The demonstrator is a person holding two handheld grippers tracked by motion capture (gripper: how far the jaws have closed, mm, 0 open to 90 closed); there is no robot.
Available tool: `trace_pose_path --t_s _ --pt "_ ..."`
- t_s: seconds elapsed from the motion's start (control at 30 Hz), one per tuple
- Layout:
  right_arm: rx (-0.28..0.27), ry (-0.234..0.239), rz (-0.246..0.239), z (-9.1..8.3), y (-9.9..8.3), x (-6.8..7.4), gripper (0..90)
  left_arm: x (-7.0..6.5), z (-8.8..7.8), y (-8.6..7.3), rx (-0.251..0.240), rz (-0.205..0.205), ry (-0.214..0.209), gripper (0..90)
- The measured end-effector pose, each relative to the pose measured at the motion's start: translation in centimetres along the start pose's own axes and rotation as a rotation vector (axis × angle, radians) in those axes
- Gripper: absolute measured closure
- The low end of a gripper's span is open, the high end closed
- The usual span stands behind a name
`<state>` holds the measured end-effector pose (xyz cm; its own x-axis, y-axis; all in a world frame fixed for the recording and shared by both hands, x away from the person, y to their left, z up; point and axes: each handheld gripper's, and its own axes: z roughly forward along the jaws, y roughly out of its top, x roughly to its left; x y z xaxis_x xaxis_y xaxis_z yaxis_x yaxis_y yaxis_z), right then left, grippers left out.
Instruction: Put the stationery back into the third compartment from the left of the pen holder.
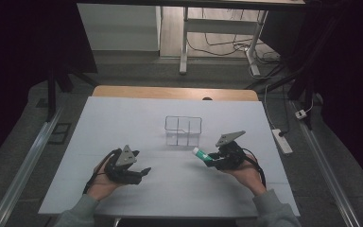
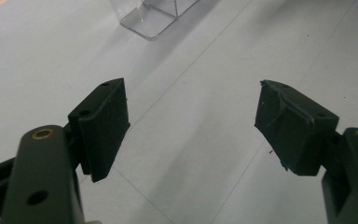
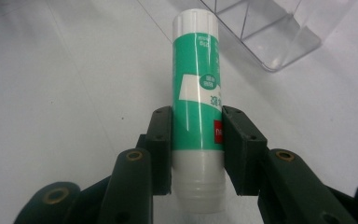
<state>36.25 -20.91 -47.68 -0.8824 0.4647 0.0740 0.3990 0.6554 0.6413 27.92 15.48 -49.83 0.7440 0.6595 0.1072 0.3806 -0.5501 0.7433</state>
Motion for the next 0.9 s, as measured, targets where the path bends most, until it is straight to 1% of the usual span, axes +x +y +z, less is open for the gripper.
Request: trace_pose_path --t_s 0.1,0.33,0.43,0.57,0.63,0.77,0.9 --pt "-0.004 0.007 0.000 0.4 0.4 0.2 64.2 -0.2 0.3 0.2 0.004 0.010 -0.006 26.0" --pt "0.000 0.035 -0.028 1.5 1.5 0.9 64.3 -0.7 1.0 0.9 0.013 0.034 -0.013 26.1" --pt "0.003 0.047 -0.028 1.9 1.9 1.2 64.3 -0.9 1.3 1.1 0.021 0.045 -0.016 25.9" --pt "0.013 0.058 -0.033 2.5 2.2 1.3 64.3 -1.3 1.8 1.5 0.028 0.061 -0.022 25.5" --pt "0.016 0.064 -0.027 2.8 2.3 1.3 64.2 -1.6 2.1 1.7 0.036 0.072 -0.023 25.3" --pt "0.025 0.072 -0.031 3.2 2.4 1.4 64.2 -2.0 2.7 2.1 0.052 0.099 -0.027 24.7" --pt "0.032 0.080 -0.035 3.5 2.5 1.6 64.2 -2.4 3.1 2.5 0.063 0.116 -0.030 23.8"
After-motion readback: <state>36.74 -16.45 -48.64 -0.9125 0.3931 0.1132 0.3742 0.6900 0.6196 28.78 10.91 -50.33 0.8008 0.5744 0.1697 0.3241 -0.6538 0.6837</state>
